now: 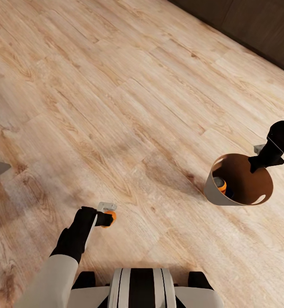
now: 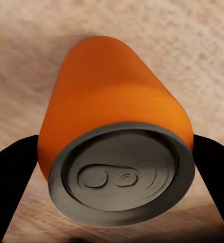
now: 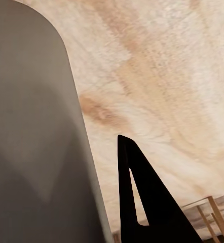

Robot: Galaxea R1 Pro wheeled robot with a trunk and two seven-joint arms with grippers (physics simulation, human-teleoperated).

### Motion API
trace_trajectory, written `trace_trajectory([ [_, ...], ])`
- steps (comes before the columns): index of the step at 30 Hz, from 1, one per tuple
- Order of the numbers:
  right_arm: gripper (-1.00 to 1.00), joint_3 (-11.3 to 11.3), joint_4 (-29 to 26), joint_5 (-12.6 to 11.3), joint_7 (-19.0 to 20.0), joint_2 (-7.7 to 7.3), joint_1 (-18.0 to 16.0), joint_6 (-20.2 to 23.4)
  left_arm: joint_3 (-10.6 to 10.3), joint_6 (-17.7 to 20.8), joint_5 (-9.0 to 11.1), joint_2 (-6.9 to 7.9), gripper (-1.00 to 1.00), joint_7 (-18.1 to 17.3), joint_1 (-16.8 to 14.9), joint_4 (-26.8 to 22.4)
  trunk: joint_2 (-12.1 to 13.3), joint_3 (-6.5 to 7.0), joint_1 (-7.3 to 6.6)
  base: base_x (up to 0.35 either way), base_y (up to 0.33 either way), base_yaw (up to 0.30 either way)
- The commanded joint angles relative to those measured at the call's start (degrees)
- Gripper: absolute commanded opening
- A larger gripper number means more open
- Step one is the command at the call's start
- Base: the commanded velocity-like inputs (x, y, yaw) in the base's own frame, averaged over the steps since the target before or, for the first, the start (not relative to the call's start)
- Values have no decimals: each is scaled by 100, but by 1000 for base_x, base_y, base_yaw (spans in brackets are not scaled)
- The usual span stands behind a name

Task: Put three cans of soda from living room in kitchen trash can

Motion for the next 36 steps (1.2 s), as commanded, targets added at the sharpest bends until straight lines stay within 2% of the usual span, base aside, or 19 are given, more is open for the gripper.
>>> trace_trajectory([
  [1,-100,38,4,-8,3,0,-1,11,-1,-1,-7,-1,-100,-6,2,0,0,0,0,0,0,0],
  [3,-100,38,6,-8,3,-4,-1,11,-2,-1,-6,-2,-100,-9,3,0,0,-1,0,0,0,0],
  [25,-100,27,9,-8,3,-10,21,11,-20,37,-2,-3,-100,-65,-26,61,882,394,-483,0,0,0],
  [31,-100,21,9,-16,10,22,130,11,-20,81,-17,4,-100,-396,-35,80,1123,502,-615,0,0,0],
  [36,-100,14,6,-34,11,55,186,11,-17,107,-25,5,-100,-477,-40,89,1323,591,-725,0,0,0],
])
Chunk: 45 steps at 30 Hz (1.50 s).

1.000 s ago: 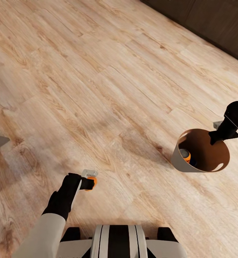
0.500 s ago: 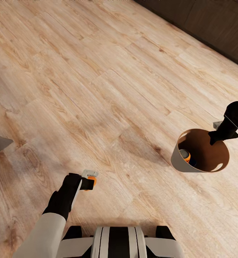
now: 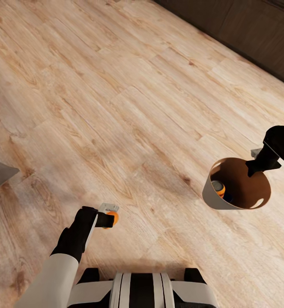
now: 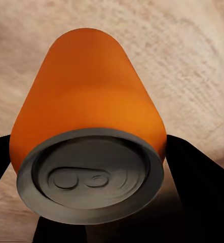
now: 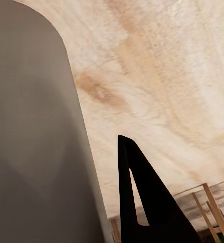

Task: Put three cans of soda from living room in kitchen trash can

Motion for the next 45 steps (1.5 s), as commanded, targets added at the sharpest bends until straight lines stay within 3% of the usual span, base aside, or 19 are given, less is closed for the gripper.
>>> trace_trajectory([
  [1,-100,14,-4,-26,3,-1,3,13,2,9,-1,0,-100,-15,0,3,42,19,-23,0,0,0],
  [18,-100,7,-9,-15,12,-16,10,13,6,252,-9,10,-100,-118,0,8,723,329,-396,0,0,0],
  [30,-100,10,12,-2,12,-18,33,13,6,252,-9,9,-100,-123,0,8,1205,640,-659,0,0,0],
  [37,-100,19,5,-3,12,-2,115,13,6,252,-9,9,-100,-125,-1,9,1485,829,-813,0,0,0],
  [45,-100,17,-66,-17,12,4,456,13,6,252,-9,4,-100,-125,-2,33,1806,1047,-989,0,0,0],
])
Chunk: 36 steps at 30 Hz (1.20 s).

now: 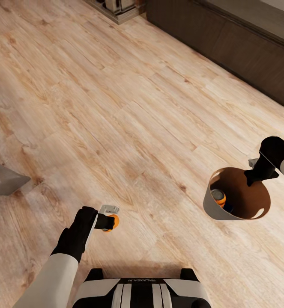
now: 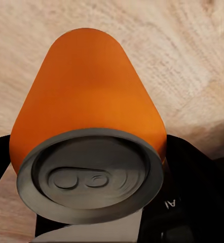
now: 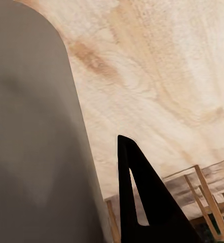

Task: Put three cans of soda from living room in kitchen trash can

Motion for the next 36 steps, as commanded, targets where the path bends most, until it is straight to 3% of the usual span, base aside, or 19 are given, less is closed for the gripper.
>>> trace_trajectory([
  [1,-100,-4,-5,-24,3,1,28,9,0,-1,-3,-1,-100,-1,1,0,42,28,-23,0,0,0],
  [19,-100,-16,-56,-48,11,9,390,9,0,-1,-3,-3,-100,-10,-7,72,763,519,-418,0,0,0],
  [36,-100,-21,-57,-42,11,44,432,9,0,-1,-3,-3,-100,-10,-7,78,1445,982,-791,0,0,0],
])
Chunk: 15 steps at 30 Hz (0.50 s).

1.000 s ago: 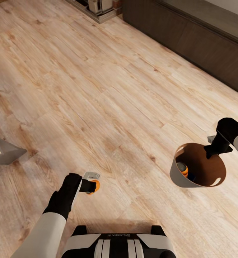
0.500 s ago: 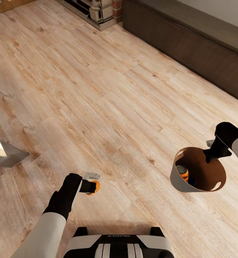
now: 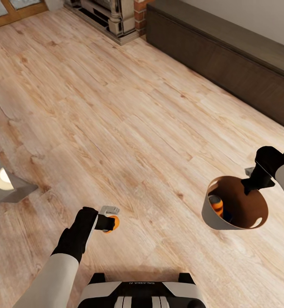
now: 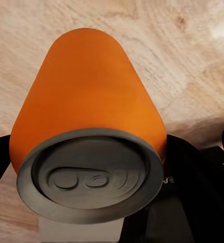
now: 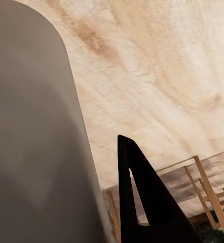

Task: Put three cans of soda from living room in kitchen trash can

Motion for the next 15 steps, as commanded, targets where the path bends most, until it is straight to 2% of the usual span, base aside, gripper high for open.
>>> trace_trajectory([
  [1,-100,37,4,-5,3,11,7,8,0,0,-2,0,-100,-1,0,-1,42,28,-22,0,0,0],
  [7,-100,37,-2,-7,-4,108,62,8,0,1,-2,0,-100,-1,0,1,282,191,-154,0,0,0],
  [15,-100,21,-10,-5,-6,127,78,8,0,5,-2,0,-100,-4,0,1,603,409,-330,0,0,0],
])
